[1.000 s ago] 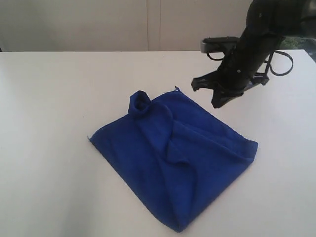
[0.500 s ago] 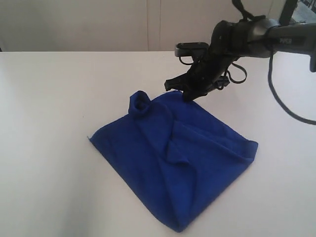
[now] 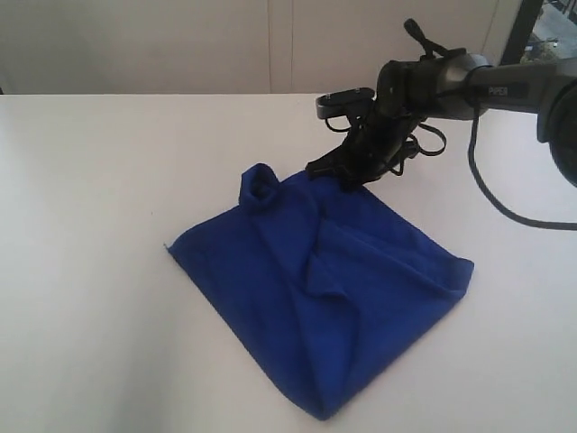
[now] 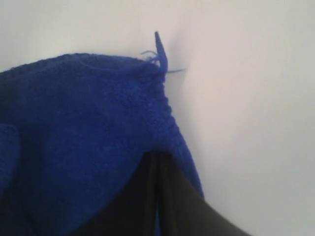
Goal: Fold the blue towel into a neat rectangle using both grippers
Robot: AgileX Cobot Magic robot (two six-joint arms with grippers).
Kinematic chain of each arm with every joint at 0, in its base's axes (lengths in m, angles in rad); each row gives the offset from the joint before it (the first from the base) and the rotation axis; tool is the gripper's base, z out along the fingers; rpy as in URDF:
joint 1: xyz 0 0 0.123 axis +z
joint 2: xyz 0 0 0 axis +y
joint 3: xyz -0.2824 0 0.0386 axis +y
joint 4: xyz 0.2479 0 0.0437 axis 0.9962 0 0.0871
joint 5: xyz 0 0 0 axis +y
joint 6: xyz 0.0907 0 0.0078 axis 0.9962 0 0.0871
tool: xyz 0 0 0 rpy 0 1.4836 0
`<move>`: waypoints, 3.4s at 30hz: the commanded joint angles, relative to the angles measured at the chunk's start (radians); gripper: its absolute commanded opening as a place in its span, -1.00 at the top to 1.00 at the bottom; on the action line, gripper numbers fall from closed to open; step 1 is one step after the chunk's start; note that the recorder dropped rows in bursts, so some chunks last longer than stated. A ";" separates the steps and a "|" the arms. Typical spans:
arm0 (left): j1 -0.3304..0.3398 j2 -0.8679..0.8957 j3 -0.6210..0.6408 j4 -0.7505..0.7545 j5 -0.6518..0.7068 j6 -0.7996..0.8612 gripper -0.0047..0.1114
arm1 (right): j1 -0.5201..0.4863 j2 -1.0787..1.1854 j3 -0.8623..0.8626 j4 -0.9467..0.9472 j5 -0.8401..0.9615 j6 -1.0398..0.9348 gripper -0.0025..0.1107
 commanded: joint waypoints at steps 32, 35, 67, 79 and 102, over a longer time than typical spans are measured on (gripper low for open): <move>0.001 -0.007 0.005 -0.005 0.013 -0.002 0.92 | -0.019 -0.237 0.013 -0.077 0.296 0.188 0.96; 0.001 -0.007 0.005 -0.005 0.013 -0.002 0.92 | 0.046 -0.235 0.032 -0.049 0.298 0.188 0.96; 0.001 -0.007 0.005 -0.005 0.013 -0.002 0.92 | 0.270 -0.074 0.098 0.065 0.221 0.249 0.96; 0.001 -0.007 0.005 -0.005 0.013 -0.002 0.92 | 0.334 -0.043 0.098 0.129 0.167 0.249 0.96; 0.001 -0.007 0.005 -0.005 0.013 -0.002 0.92 | 0.365 -0.077 0.069 0.240 0.089 0.254 0.96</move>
